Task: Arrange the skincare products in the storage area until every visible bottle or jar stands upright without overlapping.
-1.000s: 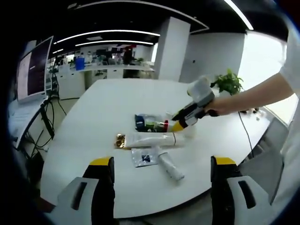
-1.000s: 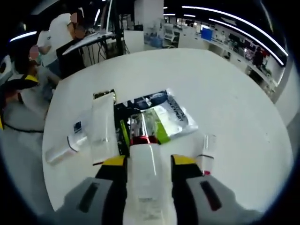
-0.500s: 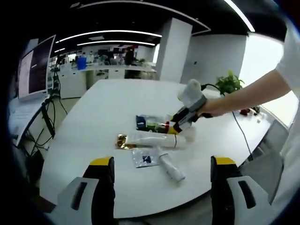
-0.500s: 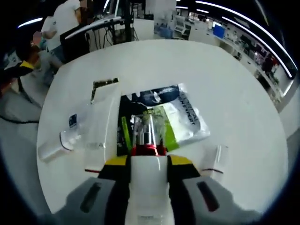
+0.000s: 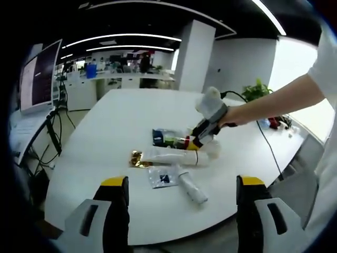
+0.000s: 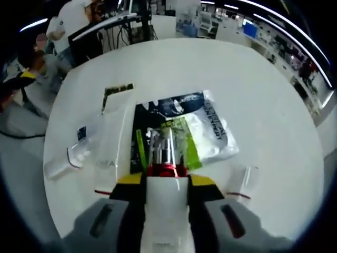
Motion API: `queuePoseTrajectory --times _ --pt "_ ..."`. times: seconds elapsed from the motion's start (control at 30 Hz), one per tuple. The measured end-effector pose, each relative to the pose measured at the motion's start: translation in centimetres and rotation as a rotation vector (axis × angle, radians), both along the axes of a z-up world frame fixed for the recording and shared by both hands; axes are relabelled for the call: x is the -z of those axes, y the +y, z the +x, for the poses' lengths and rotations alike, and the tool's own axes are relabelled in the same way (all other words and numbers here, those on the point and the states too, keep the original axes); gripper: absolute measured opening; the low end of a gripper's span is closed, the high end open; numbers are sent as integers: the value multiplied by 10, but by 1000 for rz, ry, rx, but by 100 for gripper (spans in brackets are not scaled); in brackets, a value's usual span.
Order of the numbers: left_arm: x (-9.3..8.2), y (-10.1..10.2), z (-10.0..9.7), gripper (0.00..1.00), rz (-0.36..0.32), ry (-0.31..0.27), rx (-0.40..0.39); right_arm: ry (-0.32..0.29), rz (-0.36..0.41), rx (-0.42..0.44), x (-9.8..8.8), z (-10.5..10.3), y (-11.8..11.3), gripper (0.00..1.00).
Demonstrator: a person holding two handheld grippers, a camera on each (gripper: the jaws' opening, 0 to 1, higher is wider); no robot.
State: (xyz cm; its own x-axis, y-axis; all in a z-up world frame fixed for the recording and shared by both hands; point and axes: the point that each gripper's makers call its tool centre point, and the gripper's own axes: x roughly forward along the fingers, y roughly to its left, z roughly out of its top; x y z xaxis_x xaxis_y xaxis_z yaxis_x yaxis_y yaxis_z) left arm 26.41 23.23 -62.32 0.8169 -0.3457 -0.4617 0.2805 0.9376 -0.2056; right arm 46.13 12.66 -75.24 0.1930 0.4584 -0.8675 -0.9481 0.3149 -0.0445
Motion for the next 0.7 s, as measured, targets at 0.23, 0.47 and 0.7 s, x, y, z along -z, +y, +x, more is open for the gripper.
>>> queuePoseTrajectory --times 0.23,0.47,0.7 --pt "0 1 0 81 2 -2 -2 -1 0 -8 0 0 0 29" --pt "-1 0 0 81 3 -9 0 24 20 20 -3 -3 1 29" --pt "-3 -1 -1 81 3 -19 9 9 87 52 -25 -4 4 29"
